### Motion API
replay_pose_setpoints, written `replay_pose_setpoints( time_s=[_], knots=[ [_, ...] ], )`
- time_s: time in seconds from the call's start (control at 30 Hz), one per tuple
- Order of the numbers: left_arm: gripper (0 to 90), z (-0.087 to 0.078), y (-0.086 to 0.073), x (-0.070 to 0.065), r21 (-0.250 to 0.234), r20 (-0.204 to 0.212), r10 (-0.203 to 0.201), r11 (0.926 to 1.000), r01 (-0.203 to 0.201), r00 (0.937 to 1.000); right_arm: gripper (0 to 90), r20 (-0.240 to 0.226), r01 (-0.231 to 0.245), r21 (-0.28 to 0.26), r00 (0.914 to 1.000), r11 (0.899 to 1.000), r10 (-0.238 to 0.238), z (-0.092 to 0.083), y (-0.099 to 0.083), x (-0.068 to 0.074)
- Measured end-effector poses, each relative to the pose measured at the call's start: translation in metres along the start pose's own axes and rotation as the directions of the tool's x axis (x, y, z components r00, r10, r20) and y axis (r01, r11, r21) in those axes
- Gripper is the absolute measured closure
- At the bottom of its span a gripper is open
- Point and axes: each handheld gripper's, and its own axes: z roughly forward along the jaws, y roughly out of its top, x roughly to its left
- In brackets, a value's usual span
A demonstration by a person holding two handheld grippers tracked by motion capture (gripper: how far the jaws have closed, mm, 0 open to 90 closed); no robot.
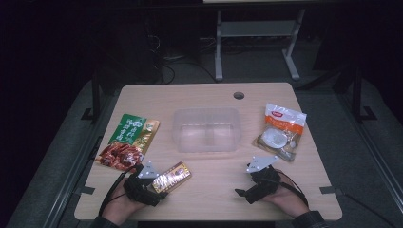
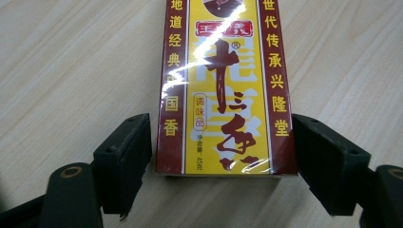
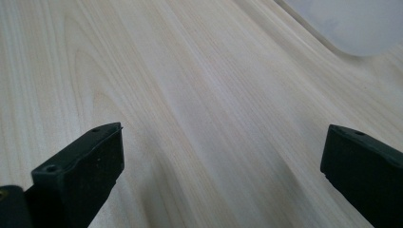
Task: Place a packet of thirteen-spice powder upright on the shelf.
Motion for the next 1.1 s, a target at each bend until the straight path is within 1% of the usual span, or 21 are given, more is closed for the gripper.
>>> replay_pose_setpoints(
  time_s=[0.2,0.37,0.47,0.53,0.6,0.63,0.7,0.77,0.8,0.87,0.9,0.93,0.97,1.0,1.03,1.07,1.1],
  knots=[
    [26.3,0.004,0.001,-0.001,0.015,0.005,0.013,0.9998,-0.013,0.9999,0.2,-0.001,0.0,0.0,1.0,1.0,0.0,0.0,0.0,0.0],
    [30.4,0.003,0.001,0.0,0.009,0.007,0.005,0.9999,-0.005,1.0,0.2,0.0,-0.002,0.001,1.0,1.0,0.002,0.0,0.0,0.0],
    [31.3,0.003,0.001,0.0,0.013,0.006,0.004,0.9999,-0.004,1.0,0.2,0.0,0.0,0.0,1.0,1.0,0.0,0.0,0.0,0.0],
    [31.5,0.003,0.002,0.0,0.016,0.013,0.008,0.9998,-0.008,0.9999,0.2,0.0,0.0,0.0,1.0,1.0,0.0,0.0,0.0,0.0],
    [31.6,0.002,0.003,0.002,0.018,0.031,0.021,0.9996,-0.022,0.9993,0.2,0.0,-0.002,-0.001,1.0,1.0,0.002,0.0,0.0,0.0],
    [31.7,0.002,0.003,0.002,0.018,0.031,0.021,0.9996,-0.022,0.9993,0.2,-0.001,-0.002,-0.001,1.0,1.0,0.002,0.0,0.0,0.0],
    [31.8,0.002,0.004,0.003,0.012,0.049,0.024,0.9996,-0.025,0.9985,0.2,0.0,-0.001,0.0,1.0,1.0,0.001,0.0,0.0,0.0],
    [31.9,0.001,0.005,0.003,0.008,0.057,0.031,0.9995,-0.032,0.9979,0.2,-0.001,-0.001,0.0,1.0,1.0,0.001,0.0,0.0,0.0],
    [31.9,-0.001,0.006,0.003,-0.004,0.069,0.036,0.9993,-0.036,0.9969,0.2,0.005,0.0,-0.001,1.0,1.0,0.0,-0.001,0.001,0.0],
    [32.0,-0.002,0.007,0.002,-0.011,0.07,0.038,0.9992,-0.038,0.9968,0.2,0.004,-0.001,-0.002,1.0,1.0,0.001,-0.001,0.001,0.0],
    [32.0,-0.003,0.008,0.003,-0.018,0.077,0.039,0.9991,-0.037,0.9963,0.2,0.008,-0.004,-0.005,1.0,1.0,0.004,-0.002,0.001,0.0],
    [32.0,-0.004,0.008,0.003,-0.029,0.081,0.047,0.9986,-0.044,0.9956,0.3,0.005,-0.003,0.003,1.0,1.0,0.003,-0.003,0.002,0.0],
    [32.0,-0.005,0.009,0.002,-0.04,0.09,0.04,0.9986,-0.036,0.9951,0.3,0.005,-0.003,0.003,1.0,1.0,0.003,-0.003,0.002,0.0],
    [32.0,-0.006,0.009,0.003,-0.053,0.093,0.04,0.9979,-0.035,0.9948,4.6,-0.018,-0.017,-0.007,0.9997,1.0,0.017,-0.005,0.003,0.0],
    [32.0,-0.007,0.01,0.003,-0.06,0.095,0.044,0.9975,-0.038,0.9945,4.6,-0.018,-0.017,-0.007,0.9997,1.0,0.017,-0.005,0.003,0.0],
    [32.0,-0.009,0.01,0.004,-0.068,0.097,0.06,0.9963,-0.054,0.9934,4.6,-0.027,-0.021,-0.016,0.9994,1.0,0.02,-0.006,0.003,-0.001],
    [32.0,-0.009,0.01,0.004,-0.083,0.112,0.05,0.9957,-0.041,0.9924,4.5,-0.038,-0.029,-0.019,0.9989,0.999,0.028,-0.006,0.003,-0.001]
  ],
)
